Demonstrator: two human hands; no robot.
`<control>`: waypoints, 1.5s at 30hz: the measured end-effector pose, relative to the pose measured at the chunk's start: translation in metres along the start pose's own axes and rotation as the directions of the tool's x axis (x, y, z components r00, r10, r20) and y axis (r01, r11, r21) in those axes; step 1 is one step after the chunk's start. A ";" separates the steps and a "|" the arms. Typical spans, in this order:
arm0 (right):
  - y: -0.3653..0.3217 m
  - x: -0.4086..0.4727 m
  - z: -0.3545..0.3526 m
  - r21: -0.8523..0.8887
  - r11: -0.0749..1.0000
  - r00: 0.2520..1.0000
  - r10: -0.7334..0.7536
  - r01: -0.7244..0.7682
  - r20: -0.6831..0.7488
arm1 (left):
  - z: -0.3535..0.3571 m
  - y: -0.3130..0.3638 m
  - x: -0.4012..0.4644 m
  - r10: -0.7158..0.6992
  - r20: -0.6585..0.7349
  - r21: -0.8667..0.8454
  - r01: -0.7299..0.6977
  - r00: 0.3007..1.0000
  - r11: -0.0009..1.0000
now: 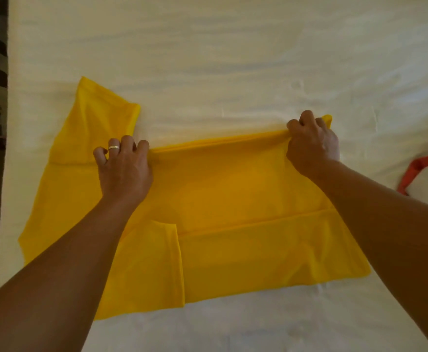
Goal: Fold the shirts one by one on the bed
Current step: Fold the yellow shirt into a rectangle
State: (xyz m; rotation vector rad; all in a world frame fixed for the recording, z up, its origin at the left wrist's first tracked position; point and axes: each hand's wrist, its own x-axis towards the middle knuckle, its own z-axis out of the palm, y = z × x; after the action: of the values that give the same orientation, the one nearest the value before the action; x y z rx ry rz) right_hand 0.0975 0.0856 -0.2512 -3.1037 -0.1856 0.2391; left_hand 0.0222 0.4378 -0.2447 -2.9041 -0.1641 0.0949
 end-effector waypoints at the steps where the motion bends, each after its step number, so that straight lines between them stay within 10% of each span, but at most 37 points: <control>1: 0.001 -0.006 -0.001 0.014 1.000 1.000 0.024 -0.024 -0.003 | -0.002 -0.001 -0.006 -0.003 -0.020 -0.006 0.003 1.000 1.000; 18: 0.039 -0.187 0.013 -0.008 0.991 0.990 0.131 -0.131 0.057 | -0.009 0.000 -0.183 0.122 -0.139 -0.035 -0.128 0.983 0.991; 28: 0.045 -0.204 0.009 -0.102 0.985 0.978 0.151 -0.137 0.147 | -0.007 0.014 -0.196 0.134 0.042 -0.084 -0.130 0.990 0.988; 36: -0.008 -0.172 0.023 0.149 0.986 0.996 -0.062 0.071 -0.066 | -0.004 0.073 -0.167 0.173 0.044 -0.353 -0.146 0.984 0.924; 45: -0.041 -0.175 0.085 0.106 0.964 0.967 -0.249 0.242 0.053 | 0.059 0.103 -0.172 0.190 0.028 -0.280 -0.175 0.981 0.944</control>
State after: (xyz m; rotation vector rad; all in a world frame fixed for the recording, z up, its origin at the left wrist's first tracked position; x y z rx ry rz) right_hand -0.0923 0.1062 -0.3077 -2.9379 -0.5389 0.3319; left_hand -0.1424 0.3311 -0.3170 -3.1927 0.0926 0.1973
